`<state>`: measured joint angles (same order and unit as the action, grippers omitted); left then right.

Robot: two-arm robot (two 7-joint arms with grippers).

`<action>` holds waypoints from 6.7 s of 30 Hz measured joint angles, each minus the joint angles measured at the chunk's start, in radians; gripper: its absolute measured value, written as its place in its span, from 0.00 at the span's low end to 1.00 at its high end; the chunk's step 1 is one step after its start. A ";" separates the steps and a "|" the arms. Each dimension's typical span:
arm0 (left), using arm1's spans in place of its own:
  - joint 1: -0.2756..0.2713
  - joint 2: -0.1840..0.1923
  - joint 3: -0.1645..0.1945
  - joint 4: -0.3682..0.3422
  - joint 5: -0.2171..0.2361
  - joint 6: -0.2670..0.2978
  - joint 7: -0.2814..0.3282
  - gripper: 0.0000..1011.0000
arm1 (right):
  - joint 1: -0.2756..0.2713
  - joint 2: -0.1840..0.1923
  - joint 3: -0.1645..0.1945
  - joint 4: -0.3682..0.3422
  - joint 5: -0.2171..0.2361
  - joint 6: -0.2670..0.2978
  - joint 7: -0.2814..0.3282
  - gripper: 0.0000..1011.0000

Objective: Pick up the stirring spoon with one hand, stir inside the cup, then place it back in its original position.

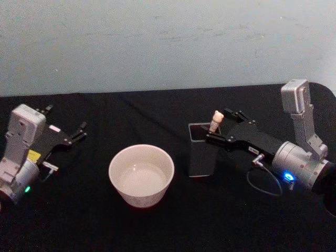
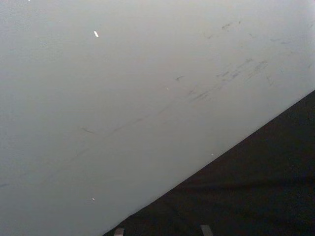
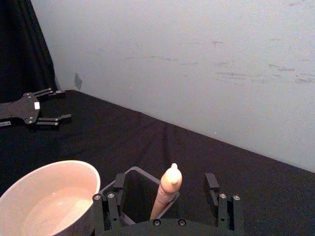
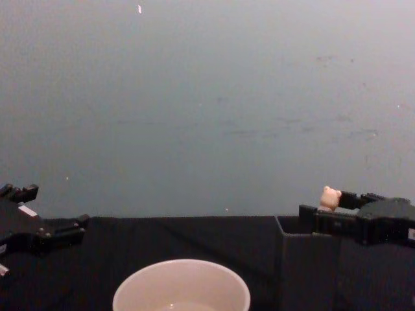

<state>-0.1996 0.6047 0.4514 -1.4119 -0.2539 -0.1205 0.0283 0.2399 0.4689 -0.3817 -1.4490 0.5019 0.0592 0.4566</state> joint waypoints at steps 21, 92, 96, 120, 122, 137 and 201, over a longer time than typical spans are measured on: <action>0.000 0.000 0.000 0.000 0.000 0.000 0.000 0.99 | -0.002 0.002 0.000 -0.002 0.001 -0.003 -0.001 0.66; 0.000 0.000 0.000 0.000 0.000 0.000 0.000 0.99 | 0.009 0.039 0.095 -0.135 0.194 -0.019 0.026 0.21; 0.000 0.000 0.000 0.000 0.000 0.000 0.000 0.99 | 0.026 0.029 0.086 -0.134 0.206 -0.032 0.032 0.21; 0.000 0.000 0.000 0.000 0.000 0.000 0.000 0.99 | 0.085 0.011 -0.113 -0.094 0.138 -0.067 0.137 0.21; 0.000 0.000 0.000 0.000 0.000 0.000 0.000 0.99 | 0.088 0.012 -0.130 -0.086 0.120 -0.073 0.145 0.21; 0.000 0.000 0.000 0.000 0.000 0.000 0.000 0.99 | 0.098 0.006 -0.196 -0.037 0.049 -0.080 0.189 0.21; 0.000 0.000 0.000 0.000 0.000 0.000 0.000 0.99 | 0.087 0.031 -0.187 -0.023 0.099 -0.024 0.269 0.21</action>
<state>-0.1995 0.6047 0.4514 -1.4120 -0.2539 -0.1205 0.0283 0.3265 0.5001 -0.5690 -1.4717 0.6011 0.0348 0.7251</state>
